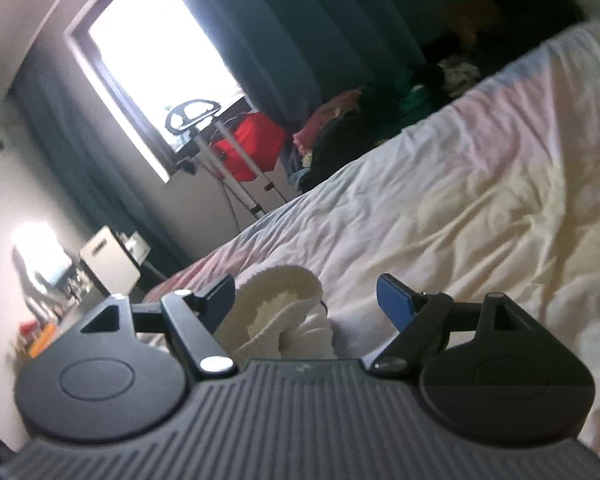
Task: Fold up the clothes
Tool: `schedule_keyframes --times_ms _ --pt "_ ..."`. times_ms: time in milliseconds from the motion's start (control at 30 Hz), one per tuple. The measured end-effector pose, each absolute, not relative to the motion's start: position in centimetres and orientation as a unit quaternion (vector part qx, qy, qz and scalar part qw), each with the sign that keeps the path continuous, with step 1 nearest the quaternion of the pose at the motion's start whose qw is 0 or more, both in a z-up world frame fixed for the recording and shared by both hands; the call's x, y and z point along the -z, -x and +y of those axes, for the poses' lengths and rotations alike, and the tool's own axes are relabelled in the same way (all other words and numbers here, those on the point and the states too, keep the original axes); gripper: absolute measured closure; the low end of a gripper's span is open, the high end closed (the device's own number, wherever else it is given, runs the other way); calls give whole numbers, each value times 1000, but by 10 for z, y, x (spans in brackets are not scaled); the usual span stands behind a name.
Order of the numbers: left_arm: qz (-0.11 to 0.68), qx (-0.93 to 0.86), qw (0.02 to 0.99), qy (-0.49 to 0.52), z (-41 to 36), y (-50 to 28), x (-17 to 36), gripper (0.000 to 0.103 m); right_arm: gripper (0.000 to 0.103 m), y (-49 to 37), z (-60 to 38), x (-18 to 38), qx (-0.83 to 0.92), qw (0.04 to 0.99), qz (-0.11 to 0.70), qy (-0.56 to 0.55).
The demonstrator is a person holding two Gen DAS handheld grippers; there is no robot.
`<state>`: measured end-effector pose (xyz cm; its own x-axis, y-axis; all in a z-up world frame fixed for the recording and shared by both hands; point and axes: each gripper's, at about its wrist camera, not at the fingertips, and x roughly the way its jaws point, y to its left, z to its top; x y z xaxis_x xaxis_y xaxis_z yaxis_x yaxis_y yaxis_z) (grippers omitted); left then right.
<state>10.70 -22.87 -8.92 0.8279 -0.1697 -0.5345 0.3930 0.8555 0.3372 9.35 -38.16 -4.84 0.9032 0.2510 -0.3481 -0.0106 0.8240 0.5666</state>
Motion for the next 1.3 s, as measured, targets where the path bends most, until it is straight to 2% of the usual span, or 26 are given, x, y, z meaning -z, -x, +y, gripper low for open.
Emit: schedule_keyframes --times_ms 133,167,200,300,500,900,1300 --pt "256 178 932 -186 -208 -77 77 25 22 -89 -365 43 -89 939 201 -263" --pt "254 175 935 -176 -192 -66 75 14 22 -86 -363 41 -92 941 195 -261" --pt "252 177 938 -160 -174 -56 73 11 22 -83 -360 39 -96 943 189 -258" --pt "243 191 945 -108 -134 -30 62 11 22 -76 -355 35 -107 946 174 -250" --pt "233 175 954 -68 -93 13 31 12 22 -67 -338 32 -124 954 164 -217" --pt "190 197 961 -23 -35 12 -6 10 22 -57 -297 34 -157 972 128 -118" --pt "176 93 979 39 52 -15 -24 9 23 -46 -238 33 -322 938 130 -13"
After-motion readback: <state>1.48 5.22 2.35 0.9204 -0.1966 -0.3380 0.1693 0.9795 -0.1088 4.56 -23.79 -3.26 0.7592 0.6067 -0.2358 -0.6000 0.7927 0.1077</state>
